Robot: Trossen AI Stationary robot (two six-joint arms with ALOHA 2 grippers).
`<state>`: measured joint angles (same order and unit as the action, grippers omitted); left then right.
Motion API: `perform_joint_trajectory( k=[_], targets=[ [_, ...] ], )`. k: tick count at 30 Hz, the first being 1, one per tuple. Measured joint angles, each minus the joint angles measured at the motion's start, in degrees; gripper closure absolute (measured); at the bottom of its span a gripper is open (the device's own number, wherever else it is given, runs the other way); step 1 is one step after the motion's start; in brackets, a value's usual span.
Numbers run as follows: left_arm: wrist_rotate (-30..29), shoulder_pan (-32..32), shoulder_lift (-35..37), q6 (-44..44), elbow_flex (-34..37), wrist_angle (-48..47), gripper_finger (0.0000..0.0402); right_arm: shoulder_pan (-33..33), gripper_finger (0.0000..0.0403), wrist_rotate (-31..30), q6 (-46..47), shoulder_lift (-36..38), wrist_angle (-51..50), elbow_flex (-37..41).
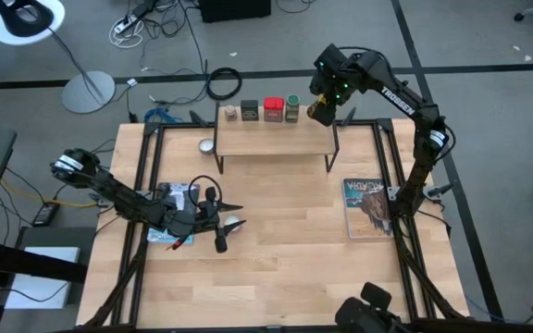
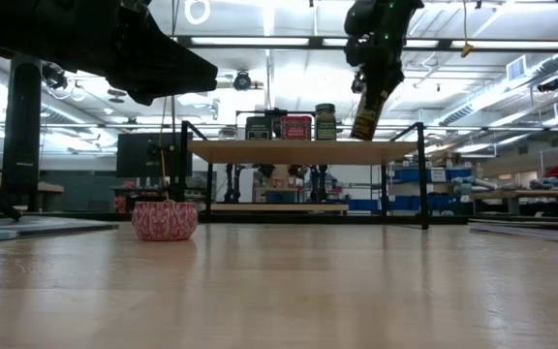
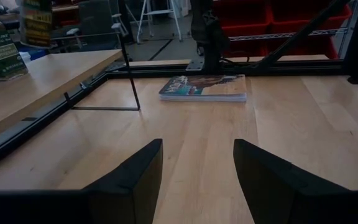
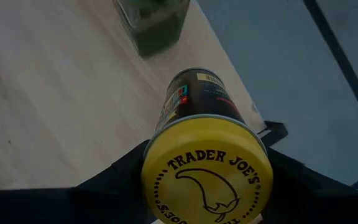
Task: Shelf spices
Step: Put the yellow seasoning bottle on the shelf
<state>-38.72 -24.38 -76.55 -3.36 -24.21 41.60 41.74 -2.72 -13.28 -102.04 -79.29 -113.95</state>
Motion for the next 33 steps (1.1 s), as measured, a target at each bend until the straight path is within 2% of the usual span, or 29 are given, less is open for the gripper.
perform_joint_trajectory(
  k=[7, 13, 20, 27, 33],
  targets=[
    [0.0, 0.0, 0.0, 0.0, 0.0, 0.0, 0.0200, 0.1, 0.0181, 0.0, -0.6, 0.0, 2.9, 3.9],
    [-0.1, 0.0, 0.0, 0.6, 0.0, 0.5, 0.0200, 0.1, 0.0181, 0.1, -0.7, 0.0, 4.3, 4.3],
    [-0.7, -2.0, 0.0, 9.7, -0.1, 13.2, 0.0201, 0.3, 0.0181, 0.2, -1.0, 0.0, 4.3, 4.3],
    [-1.6, -2.7, 0.0, 13.4, -0.2, 16.6, 0.0229, 0.9, 0.0181, 0.9, -1.0, 0.0, 4.2, 4.3],
    [-0.3, -3.4, 0.0, 19.7, -4.4, 16.5, 0.0251, 1.0, 0.0181, 0.9, -1.7, 0.0, 4.2, 4.3]
  ],
)
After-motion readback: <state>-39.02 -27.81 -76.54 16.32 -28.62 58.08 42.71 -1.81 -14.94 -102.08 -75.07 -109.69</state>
